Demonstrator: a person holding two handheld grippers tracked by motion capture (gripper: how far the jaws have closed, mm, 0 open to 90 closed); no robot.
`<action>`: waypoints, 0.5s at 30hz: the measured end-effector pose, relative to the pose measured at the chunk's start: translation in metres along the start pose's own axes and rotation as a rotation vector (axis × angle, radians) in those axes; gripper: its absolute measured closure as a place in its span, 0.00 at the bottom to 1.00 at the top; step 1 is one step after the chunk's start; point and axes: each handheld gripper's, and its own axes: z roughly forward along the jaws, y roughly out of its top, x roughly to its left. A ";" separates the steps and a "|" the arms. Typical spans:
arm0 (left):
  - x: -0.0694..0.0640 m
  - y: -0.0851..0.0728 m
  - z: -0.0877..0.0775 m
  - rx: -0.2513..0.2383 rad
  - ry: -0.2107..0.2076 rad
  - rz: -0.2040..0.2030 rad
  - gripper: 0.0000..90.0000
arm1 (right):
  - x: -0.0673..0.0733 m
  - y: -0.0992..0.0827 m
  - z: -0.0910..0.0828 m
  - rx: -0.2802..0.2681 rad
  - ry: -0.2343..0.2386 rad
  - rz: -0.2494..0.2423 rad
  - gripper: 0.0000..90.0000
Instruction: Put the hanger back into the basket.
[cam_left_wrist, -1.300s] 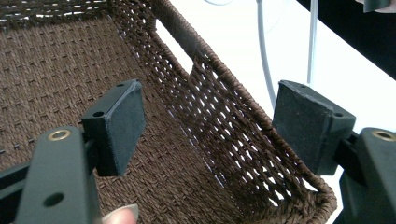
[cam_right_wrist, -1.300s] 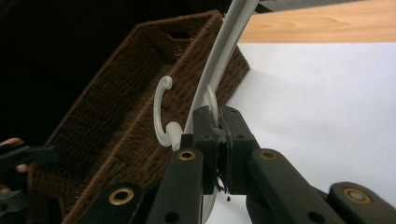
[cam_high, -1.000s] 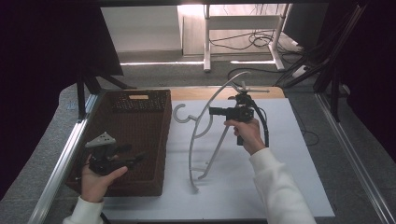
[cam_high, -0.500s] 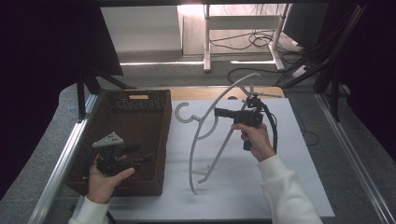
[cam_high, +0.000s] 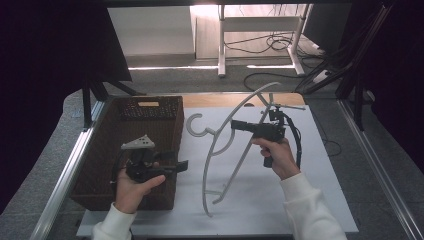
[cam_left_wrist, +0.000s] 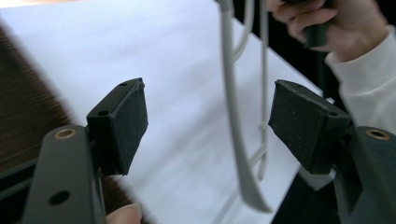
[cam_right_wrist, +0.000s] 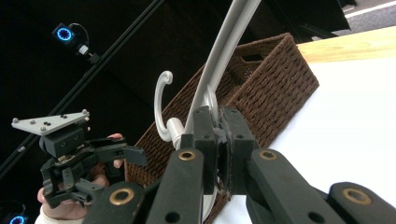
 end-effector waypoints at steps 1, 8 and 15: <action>-0.002 0.002 0.004 0.007 -0.014 0.005 0.31 | 0.001 0.000 -0.001 -0.005 0.005 -0.002 0.96; -0.012 0.014 0.030 0.040 -0.081 0.015 0.35 | 0.012 0.000 -0.006 -0.029 0.068 0.002 0.96; -0.012 0.018 0.043 0.063 -0.141 0.008 0.48 | 0.019 0.000 -0.003 -0.033 0.105 -0.015 0.96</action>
